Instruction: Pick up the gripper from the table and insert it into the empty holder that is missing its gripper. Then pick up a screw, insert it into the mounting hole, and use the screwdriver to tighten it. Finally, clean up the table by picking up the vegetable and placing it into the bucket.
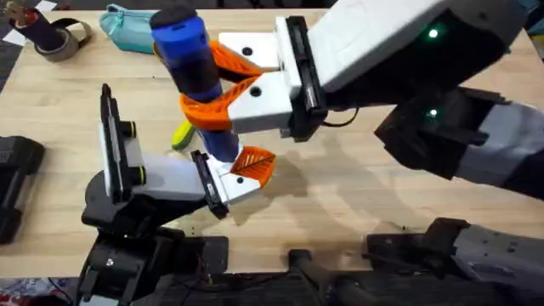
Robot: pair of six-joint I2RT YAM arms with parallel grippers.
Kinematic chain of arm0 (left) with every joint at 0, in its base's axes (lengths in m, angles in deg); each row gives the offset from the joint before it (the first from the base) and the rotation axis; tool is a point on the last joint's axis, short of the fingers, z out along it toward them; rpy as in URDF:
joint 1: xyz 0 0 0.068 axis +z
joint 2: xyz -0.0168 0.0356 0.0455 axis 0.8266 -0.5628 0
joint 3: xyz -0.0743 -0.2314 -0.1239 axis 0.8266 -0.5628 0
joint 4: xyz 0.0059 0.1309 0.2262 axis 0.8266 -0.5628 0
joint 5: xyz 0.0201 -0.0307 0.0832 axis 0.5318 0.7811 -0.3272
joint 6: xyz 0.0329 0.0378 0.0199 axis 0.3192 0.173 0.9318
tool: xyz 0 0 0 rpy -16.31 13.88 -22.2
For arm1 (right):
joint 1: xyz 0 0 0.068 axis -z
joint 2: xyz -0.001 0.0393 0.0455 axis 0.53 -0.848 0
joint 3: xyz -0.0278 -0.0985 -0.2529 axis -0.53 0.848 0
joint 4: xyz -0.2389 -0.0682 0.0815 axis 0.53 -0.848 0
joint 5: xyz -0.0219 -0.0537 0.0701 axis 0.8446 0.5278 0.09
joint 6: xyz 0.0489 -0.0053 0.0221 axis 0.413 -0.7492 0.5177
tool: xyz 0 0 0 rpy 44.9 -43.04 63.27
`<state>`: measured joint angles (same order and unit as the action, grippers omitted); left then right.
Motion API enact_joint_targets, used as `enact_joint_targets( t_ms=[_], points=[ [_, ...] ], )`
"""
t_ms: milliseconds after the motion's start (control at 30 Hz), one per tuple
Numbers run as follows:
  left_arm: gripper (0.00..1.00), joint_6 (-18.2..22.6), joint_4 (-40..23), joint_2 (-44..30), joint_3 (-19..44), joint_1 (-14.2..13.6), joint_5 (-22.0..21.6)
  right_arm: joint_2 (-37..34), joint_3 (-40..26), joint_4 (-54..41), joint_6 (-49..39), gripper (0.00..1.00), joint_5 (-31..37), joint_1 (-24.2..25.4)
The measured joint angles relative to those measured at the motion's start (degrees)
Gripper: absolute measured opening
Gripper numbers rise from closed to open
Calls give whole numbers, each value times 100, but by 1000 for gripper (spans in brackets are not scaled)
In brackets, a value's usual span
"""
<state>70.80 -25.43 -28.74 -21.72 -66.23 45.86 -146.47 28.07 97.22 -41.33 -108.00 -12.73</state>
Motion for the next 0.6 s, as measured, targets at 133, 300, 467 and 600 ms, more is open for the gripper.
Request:
enact_joint_targets(
  t_ms=[133,300,467,600],
  points=[
    [9,0,-2,2,0,0,2,-2,4,0,0,45,2,0],
    [9,0,0,0,0,0,2,-2,7,36,0,43,2,0],
    [9,0,0,2,0,0,0,-2,9,90,0,45,2,2],
    [9,0,0,0,0,0,2,-2,11,90,0,44,0,28]
  ],
)
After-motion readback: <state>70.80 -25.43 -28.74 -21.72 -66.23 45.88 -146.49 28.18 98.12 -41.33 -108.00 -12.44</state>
